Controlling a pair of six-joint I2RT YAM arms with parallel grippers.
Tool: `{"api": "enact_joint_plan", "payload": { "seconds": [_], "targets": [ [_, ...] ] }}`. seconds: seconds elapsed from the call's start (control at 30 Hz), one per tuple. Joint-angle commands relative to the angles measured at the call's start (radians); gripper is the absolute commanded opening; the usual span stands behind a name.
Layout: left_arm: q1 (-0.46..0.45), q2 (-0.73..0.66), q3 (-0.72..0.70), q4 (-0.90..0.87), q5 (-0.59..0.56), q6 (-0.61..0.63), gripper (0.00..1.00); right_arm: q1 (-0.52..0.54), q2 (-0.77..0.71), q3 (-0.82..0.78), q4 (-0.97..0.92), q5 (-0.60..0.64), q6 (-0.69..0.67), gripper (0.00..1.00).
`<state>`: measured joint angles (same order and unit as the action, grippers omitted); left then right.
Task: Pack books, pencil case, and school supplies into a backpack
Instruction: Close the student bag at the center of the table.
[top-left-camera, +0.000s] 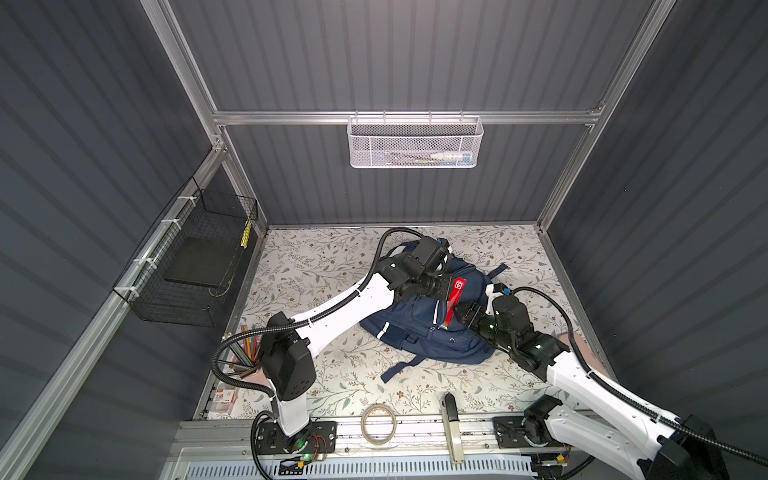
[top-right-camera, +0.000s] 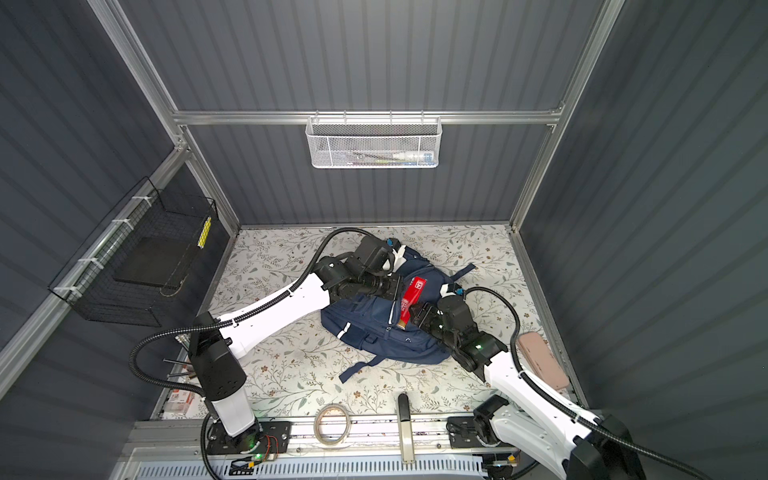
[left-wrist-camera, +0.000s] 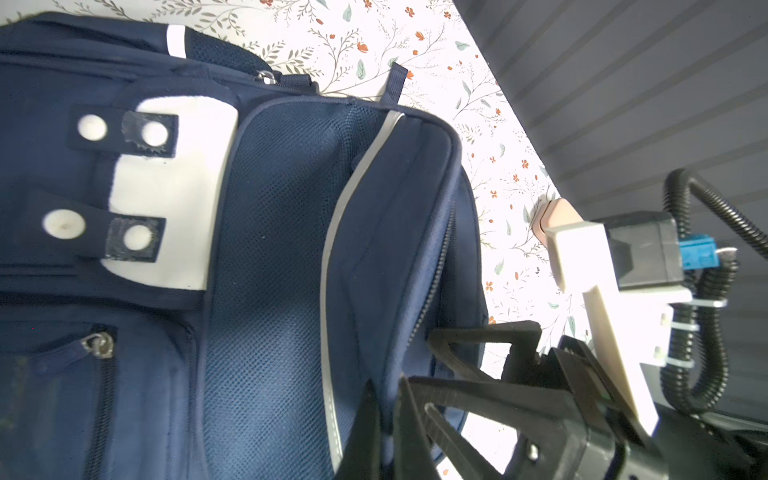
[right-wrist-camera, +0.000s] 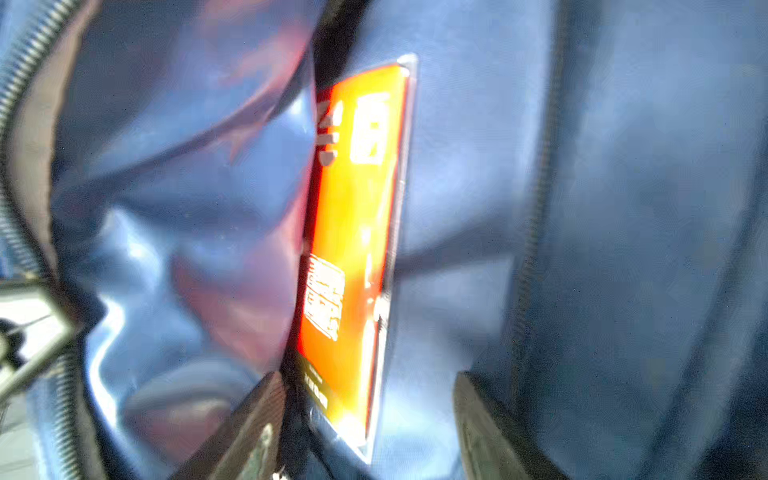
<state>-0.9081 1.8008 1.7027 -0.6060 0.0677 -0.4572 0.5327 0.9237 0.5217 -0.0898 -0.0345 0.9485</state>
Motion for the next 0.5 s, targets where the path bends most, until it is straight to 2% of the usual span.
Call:
{"api": "enact_joint_plan", "payload": {
  "seconds": [0.0, 0.03, 0.07, 0.13, 0.2, 0.27, 0.4, 0.47],
  "targets": [
    [0.017, -0.026, -0.034, 0.061, 0.014, -0.027, 0.20, -0.007, -0.030, -0.025, -0.024, -0.034, -0.029, 0.61],
    [0.020, -0.031, -0.046, 0.067, 0.019, -0.030, 0.29, -0.007, -0.041, -0.034, -0.017, -0.047, -0.028, 0.60],
    [0.026, -0.051, -0.075, 0.091, 0.030, -0.038, 0.42, -0.004, -0.065, -0.057, 0.008, -0.062, -0.027, 0.59],
    [0.079, -0.126, -0.204, 0.238, 0.113, -0.112, 0.71, 0.004, -0.127, -0.108, 0.039, -0.058, -0.012, 0.56],
    [0.163, -0.216, -0.375, 0.412, 0.221, -0.223, 0.92, 0.013, -0.205, -0.157, 0.035, -0.039, -0.003, 0.54],
    [0.213, -0.281, -0.449, 0.458, 0.254, -0.274, 0.98, 0.020, -0.281, -0.192, -0.004, -0.016, 0.004, 0.52],
    [0.222, -0.372, -0.549, 0.434, 0.224, -0.335, 0.96, 0.043, -0.409, -0.215, -0.128, 0.001, -0.009, 0.49],
    [0.222, -0.416, -0.675, 0.558, 0.223, -0.449, 0.93, 0.074, -0.436, -0.210, -0.166, 0.006, -0.027, 0.50]
  ]
}}
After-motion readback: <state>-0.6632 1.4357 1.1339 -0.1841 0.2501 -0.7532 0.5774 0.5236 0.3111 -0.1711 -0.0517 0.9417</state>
